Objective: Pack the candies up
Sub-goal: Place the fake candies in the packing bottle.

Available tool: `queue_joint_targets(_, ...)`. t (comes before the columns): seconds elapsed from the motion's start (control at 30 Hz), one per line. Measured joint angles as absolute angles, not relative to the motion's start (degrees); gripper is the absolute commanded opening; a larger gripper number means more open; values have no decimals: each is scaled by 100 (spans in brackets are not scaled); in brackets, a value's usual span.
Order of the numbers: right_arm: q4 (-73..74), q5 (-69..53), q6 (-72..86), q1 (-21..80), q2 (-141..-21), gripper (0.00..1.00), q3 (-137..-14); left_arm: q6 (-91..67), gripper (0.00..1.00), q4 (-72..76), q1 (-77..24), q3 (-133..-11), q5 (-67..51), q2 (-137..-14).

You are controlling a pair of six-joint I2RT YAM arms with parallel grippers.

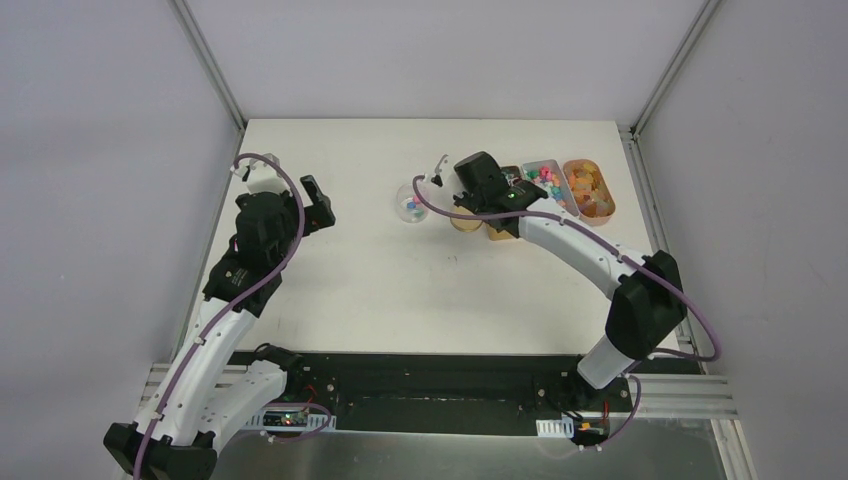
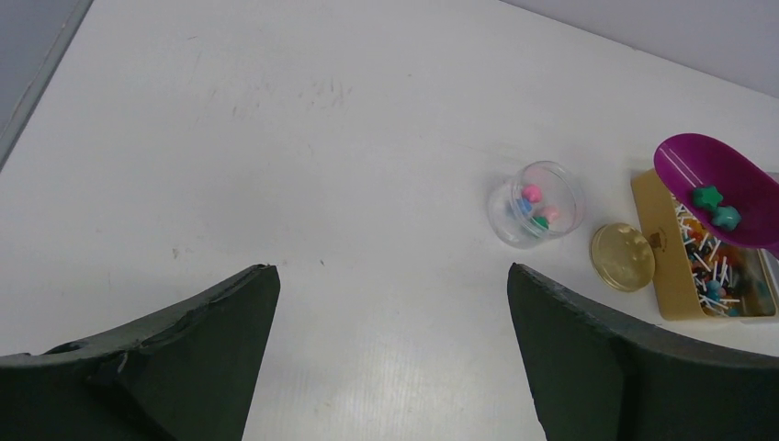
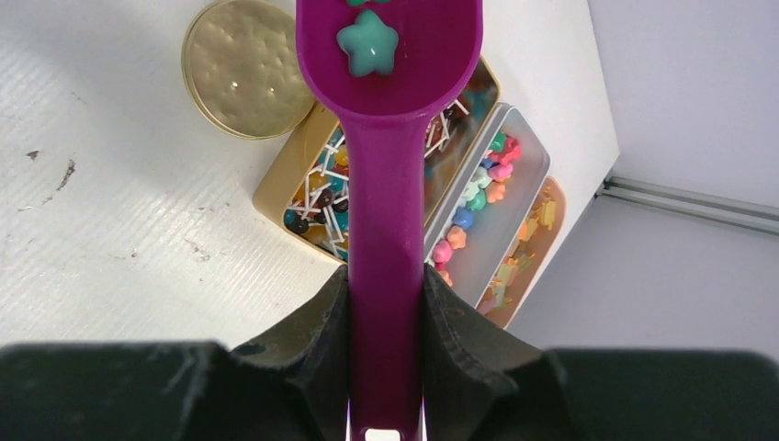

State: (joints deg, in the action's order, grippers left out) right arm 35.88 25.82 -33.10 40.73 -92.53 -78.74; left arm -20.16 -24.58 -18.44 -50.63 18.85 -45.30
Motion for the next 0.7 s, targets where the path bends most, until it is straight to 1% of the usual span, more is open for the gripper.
queue_joint_targets(0.5,3715,3483,-4023,4770,-10033,0,-8615,-2047,99,-2552,-1844,-5063,2257,-4495)
queue_joint_targets(0.7,3710,3911,-4316,5048,-10285,0,-8689,-2056,99,-2552,-1844,-5065,2257,-4482)
